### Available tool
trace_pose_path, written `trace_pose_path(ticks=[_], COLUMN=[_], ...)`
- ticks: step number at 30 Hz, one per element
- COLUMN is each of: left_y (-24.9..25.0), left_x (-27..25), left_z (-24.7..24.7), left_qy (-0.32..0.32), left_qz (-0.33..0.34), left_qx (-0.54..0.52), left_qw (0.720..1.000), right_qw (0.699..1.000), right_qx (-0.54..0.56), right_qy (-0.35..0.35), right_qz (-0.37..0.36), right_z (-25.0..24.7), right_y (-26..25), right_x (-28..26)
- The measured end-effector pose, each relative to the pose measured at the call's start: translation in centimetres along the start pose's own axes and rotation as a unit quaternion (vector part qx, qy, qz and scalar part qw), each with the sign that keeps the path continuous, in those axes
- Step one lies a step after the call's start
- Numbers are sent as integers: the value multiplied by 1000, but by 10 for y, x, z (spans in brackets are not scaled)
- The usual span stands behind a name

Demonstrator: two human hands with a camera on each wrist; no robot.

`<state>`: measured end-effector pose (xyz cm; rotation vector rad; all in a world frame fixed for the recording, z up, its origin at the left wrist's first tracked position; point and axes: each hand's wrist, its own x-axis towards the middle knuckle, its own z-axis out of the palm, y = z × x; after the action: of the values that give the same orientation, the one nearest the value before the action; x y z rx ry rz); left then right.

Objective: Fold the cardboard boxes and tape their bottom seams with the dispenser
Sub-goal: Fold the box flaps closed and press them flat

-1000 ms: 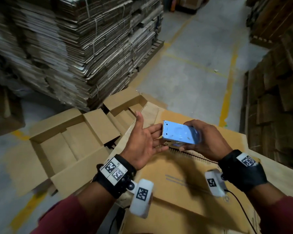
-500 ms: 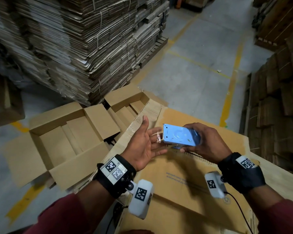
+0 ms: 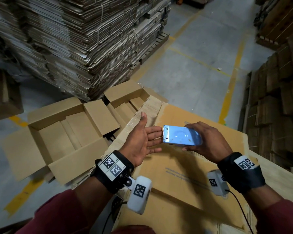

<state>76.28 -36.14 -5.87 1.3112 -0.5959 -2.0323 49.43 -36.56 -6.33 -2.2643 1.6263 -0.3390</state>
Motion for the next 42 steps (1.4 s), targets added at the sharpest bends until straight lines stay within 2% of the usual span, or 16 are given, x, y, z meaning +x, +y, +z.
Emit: trace_pose_path(ticks=[5,13,18,22,27,32,36,38,40,42], left_y=[-3,-5,-12,-19,-10,6,11,14,18,21], left_x=[-3,3,7,13,23,35,43,45,51,54], left_z=[-1,-10,0,6,-1,-7,-11,-22,-47,-66], left_qy=[-16,-57,4,86,168,183,154,159,189,183], left_qz=[10,-53,-36,-2,77,87,62,51,52,30], left_qx=[4,-175,-127,-76,42,80,86,93,93,106], left_qw=[1000,981,991,993,982,976,982,982,976,977], right_qw=[1000,987,985,989,996,995,979,970,969,969], right_qx=[6,152,162,131,24,-66,-165,-201,-202,-188], right_qy=[-7,16,15,-27,-77,-73,-117,-136,-141,-158], right_qz=[11,50,52,59,34,-8,-26,-19,2,15], right_z=[-2,0,4,8,4,-16,-18,-24,-32,-36], right_y=[-6,-15,-16,-17,-22,-31,-35,-34,-18,3], right_x=[-3,-8,-10,-7,-6,-5,-7,-11,-19,-30])
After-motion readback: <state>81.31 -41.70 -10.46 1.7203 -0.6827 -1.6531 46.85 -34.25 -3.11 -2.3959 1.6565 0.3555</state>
